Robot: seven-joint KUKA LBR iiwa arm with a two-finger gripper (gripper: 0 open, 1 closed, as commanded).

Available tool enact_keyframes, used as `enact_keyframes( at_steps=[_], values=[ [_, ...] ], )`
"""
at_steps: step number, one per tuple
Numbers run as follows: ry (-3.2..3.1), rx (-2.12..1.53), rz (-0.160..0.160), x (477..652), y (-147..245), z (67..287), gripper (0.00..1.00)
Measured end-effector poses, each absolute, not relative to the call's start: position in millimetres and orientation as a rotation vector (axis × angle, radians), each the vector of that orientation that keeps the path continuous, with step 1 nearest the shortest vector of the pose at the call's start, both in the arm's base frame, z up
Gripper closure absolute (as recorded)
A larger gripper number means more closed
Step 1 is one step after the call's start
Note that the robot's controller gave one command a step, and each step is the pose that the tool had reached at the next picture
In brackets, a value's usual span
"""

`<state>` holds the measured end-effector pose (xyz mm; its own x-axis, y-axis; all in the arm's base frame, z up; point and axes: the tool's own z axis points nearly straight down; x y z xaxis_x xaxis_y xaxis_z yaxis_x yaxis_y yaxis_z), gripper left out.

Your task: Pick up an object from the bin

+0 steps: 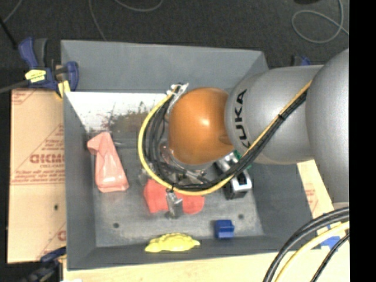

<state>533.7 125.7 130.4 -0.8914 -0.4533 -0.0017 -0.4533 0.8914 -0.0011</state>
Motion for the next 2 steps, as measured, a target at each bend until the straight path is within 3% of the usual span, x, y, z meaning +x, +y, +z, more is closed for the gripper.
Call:
enact_keyframes(
  at_steps=[1, 2],
  values=[
    [3.033, -0.811, 0.001, 541.1, 104.5, 96.6, 0.0],
    [3.076, -0.608, 0.002, 549.0, 86.2, 88.2, 0.0]
  ],
)
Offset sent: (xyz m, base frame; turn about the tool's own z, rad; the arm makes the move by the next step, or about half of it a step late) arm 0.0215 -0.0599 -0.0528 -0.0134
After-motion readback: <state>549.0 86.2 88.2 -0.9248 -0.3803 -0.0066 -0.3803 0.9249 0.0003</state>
